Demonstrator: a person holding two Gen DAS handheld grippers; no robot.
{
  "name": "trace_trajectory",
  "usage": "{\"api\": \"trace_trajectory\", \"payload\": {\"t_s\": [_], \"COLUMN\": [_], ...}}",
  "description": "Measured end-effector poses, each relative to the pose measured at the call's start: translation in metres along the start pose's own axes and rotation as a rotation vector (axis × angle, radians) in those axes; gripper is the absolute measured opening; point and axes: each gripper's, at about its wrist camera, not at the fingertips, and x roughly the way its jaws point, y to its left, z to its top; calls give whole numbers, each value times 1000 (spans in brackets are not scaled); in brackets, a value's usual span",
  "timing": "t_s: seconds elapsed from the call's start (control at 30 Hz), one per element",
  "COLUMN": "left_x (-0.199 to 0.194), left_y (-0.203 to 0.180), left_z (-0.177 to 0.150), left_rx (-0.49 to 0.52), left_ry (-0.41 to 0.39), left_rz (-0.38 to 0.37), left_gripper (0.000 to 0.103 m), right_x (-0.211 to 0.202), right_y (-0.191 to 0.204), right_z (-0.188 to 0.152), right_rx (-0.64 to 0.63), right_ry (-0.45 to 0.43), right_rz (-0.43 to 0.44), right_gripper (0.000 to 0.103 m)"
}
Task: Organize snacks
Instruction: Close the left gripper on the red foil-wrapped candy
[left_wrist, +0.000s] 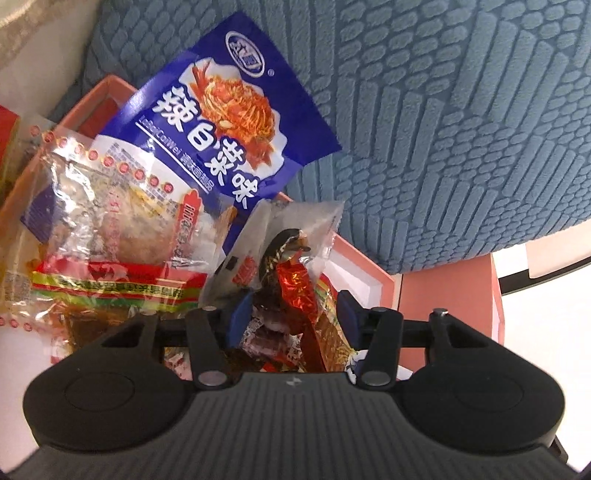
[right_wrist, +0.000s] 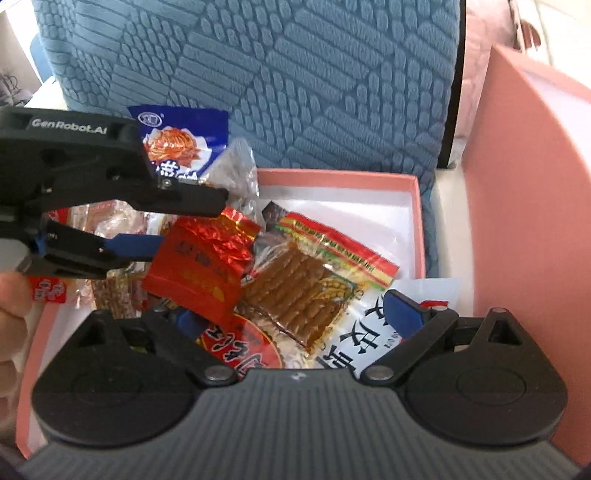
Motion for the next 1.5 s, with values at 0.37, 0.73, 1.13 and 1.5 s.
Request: {"api": "trace_trajectory", "payload": {"t_s": [0.37, 0.73, 1.13, 1.5], "left_x": [8, 13, 11, -25], "left_y": [6, 7, -10, -6], "left_z": [5, 8, -6, -20], "left_rx": [-13, -11, 28, 41], "left_ry": [3, -4, -63, -145], "left_rz": [-7, -14, 15, 50], "left_gripper": [46, 42, 27, 27], "right_x": [12, -1, -15, -35], "right_y": [11, 2, 8, 15], "right_z": [0, 0, -7, -22], "right_rx": [-19, -7, -50, -91], "right_ry": [27, 24, -4, -24], "right_rz": [-19, 17, 25, 34], "right_gripper": [101, 75, 68, 55]}}
